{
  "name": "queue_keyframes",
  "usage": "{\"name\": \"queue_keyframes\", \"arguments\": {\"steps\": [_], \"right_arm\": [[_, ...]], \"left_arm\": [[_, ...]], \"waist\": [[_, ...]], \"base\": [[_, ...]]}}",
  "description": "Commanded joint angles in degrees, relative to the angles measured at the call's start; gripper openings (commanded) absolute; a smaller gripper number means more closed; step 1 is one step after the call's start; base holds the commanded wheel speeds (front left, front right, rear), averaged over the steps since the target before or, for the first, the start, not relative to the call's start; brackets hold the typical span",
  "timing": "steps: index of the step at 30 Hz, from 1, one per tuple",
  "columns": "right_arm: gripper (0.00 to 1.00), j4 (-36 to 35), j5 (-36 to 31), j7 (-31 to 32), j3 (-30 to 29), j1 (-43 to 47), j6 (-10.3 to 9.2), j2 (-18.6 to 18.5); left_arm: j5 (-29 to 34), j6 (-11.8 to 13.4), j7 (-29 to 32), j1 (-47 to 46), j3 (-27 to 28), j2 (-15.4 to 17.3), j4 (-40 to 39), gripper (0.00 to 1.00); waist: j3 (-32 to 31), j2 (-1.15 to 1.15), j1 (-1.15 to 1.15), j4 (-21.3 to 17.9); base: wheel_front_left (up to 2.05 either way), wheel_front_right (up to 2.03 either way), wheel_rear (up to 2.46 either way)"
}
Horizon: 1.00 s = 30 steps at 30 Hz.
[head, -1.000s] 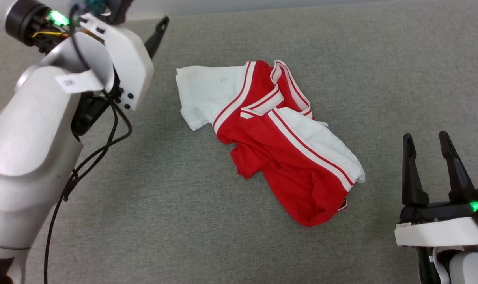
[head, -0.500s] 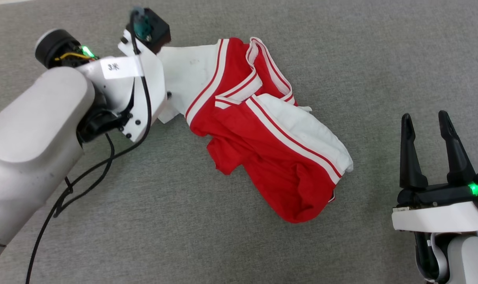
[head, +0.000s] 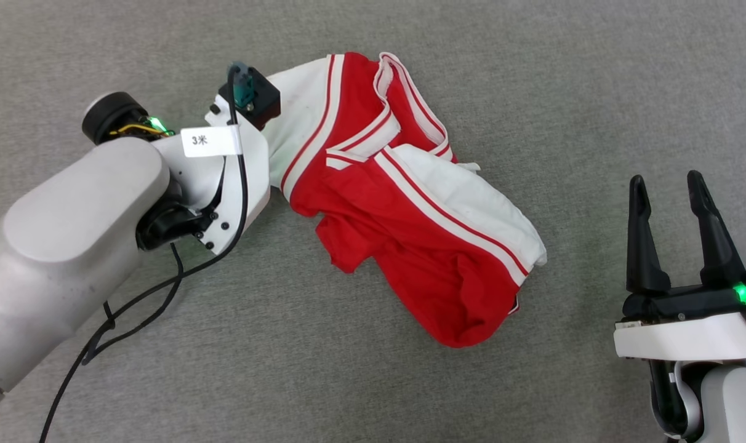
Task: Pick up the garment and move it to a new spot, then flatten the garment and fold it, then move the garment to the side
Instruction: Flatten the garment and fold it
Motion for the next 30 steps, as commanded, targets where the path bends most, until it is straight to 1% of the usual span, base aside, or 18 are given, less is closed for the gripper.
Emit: {"name": "queue_keyframes", "arguments": {"steps": [1,8,12,17,22,25,28,29,30], "right_arm": [[1.0,0.0,-0.18,-0.12,0.04,0.0,-0.02,0.14],[1.0,0.36,-1.09,-0.12,-0.14,1.61,-0.02,0.13],[1.0,0.76,-1.48,-0.12,-0.54,2.9,-0.02,0.14],[1.0,1.25,-1.65,-0.12,-0.71,4.6,-0.02,0.13],[1.0,1.9,-1.36,-0.12,-0.85,5.66,-0.02,0.13],[1.0,2.34,-1.4,-0.12,-0.99,6.22,-0.02,0.12],[1.0,2.8,-1.77,-0.12,-1.25,6.37,-0.02,0.13],[1.0,2.93,-2.0,-0.12,-1.43,6.3,-0.02,0.13],[1.0,3.02,-2.16,-0.12,-1.56,6.16,-0.02,0.13]], "left_arm": [[-0.15,-0.11,0.65,2.13,-1.88,0.8,1.18,0.0],[-1.9,-0.06,-6.16,-1.3,-2.07,0.65,-1.23,0.0],[-0.83,-0.06,-9.89,-0.18,-2.48,2.51,-4.08,0.0],[-0.38,0.09,-12.86,4.72,-2.59,6.7,-8.1,0.0],[-1.06,2.81,-15.22,12.56,-2.69,11.25,-12.0,0.0],[-2.86,4.66,-16.85,17.96,-2.73,12.02,-13.54,0.0],[-3.26,6.36,-19.17,22.43,-2.69,11.23,-12.92,0.0],[-3.6,7.06,-20.42,23.69,-2.65,10.62,-12.46,0.16],[-3.65,7.77,-22.14,24.59,-2.23,10.09,-12.08,1.0]], "waist": [[-0.61,0.0,0.0,0.63],[-4.5,0.0,0.0,4.29],[-7.24,0.0,0.0,6.59],[-10.24,0.0,0.0,9.02],[-12.0,0.0,0.0,10.02],[-12.66,0.0,0.0,10.24],[-13.27,0.0,0.0,10.31],[-13.53,0.0,0.0,10.28],[-13.77,0.0,0.0,10.26]], "base": [[0.0,0.0,0.0],[0.0,0.0,0.0],[0.0,0.0,0.0],[0.0,0.0,0.0],[0.0,0.0,0.0],[0.0,0.0,0.0],[0.0,0.0,0.0],[0.0,0.0,0.0],[0.0,0.0,0.0]]}}
